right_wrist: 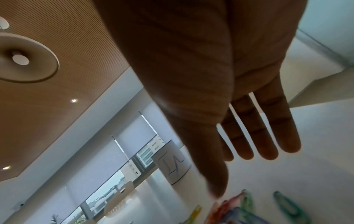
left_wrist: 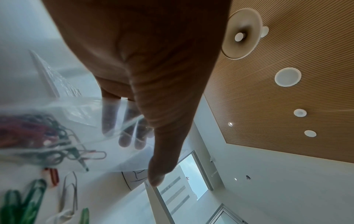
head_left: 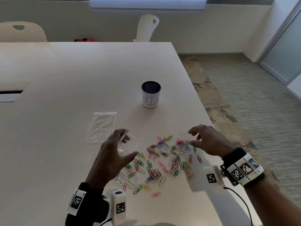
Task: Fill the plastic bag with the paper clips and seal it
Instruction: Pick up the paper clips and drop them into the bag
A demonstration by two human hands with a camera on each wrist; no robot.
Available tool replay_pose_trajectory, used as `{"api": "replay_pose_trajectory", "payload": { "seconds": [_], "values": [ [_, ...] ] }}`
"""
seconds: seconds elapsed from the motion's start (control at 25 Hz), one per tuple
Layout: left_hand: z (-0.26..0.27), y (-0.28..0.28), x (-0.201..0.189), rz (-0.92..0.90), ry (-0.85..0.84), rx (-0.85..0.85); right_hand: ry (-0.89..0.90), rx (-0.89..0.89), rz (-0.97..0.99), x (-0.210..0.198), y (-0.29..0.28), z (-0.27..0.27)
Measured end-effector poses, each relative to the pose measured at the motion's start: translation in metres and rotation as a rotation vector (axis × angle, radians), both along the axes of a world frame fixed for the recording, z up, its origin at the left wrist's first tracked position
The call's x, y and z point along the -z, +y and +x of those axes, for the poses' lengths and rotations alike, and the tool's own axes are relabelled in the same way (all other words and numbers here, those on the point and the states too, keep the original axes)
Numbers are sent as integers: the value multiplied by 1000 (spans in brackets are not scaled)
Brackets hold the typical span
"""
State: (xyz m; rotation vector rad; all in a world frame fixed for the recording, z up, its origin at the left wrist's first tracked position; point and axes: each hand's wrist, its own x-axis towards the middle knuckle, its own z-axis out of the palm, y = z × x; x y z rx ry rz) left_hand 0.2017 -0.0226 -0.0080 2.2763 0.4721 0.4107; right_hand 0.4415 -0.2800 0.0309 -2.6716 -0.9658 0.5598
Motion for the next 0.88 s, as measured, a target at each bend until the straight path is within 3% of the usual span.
{"api": "replay_pose_trajectory", "payload": {
  "seconds": [0.16,0.36,0.88],
  "values": [
    [-1,-1,-1,7,4,9,121,3,-163,6,-11,-9],
    [-2,-4,-1,13,22,22,170,-58,-50,15,8,-32],
    [-5,-2,-3,13,19,8,-72,-186,91,27,43,-56]
  ]
}}
